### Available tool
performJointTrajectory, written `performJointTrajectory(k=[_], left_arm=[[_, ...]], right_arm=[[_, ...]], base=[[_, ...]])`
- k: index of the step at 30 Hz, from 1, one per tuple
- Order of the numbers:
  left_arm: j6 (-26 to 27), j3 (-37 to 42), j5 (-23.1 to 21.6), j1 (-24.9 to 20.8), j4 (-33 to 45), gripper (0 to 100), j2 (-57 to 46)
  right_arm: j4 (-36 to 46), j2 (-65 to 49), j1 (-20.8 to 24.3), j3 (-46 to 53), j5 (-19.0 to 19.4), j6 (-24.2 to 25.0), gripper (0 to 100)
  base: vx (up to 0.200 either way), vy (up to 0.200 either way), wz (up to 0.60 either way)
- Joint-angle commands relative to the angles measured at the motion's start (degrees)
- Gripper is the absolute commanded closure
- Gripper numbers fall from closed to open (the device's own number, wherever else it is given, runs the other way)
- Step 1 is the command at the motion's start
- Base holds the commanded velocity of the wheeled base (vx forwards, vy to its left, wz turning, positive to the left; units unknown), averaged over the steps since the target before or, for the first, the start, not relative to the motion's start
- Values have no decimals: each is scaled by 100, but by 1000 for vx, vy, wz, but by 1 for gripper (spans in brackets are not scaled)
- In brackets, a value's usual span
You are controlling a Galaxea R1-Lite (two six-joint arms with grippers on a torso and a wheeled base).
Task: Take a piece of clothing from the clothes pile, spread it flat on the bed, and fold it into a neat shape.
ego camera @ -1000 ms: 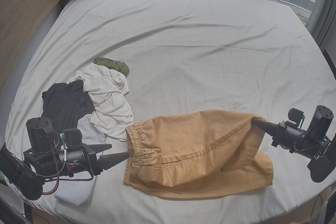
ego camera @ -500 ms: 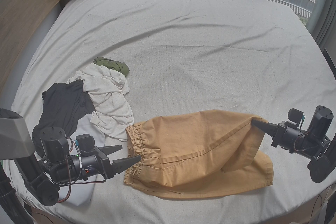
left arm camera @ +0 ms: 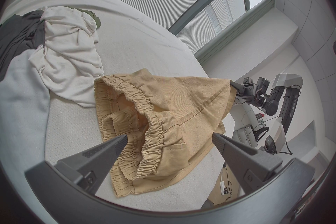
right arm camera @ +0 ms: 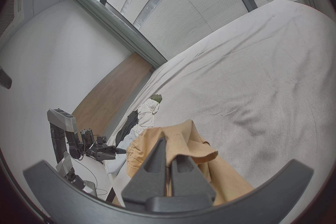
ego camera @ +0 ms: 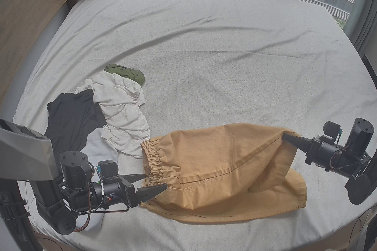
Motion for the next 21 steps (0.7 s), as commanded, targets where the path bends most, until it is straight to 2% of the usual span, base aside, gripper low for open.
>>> performJointTrajectory(k=[1, 9, 21], left_arm=[[-10, -69, -1, -59, 1, 0, 85], [-230, -174, -10, -244, 1, 0, 164], [-248, -350, -10, -384, -8, 0, 367]], right_arm=[[-1, 2, -5, -4, 3, 1, 100], [-9, -7, -14, -4, 3, 1, 100], [-1, 2, -14, 14, 3, -35, 100]], base=[[0, 0, 0], [0, 0, 0], [0, 0, 0]])
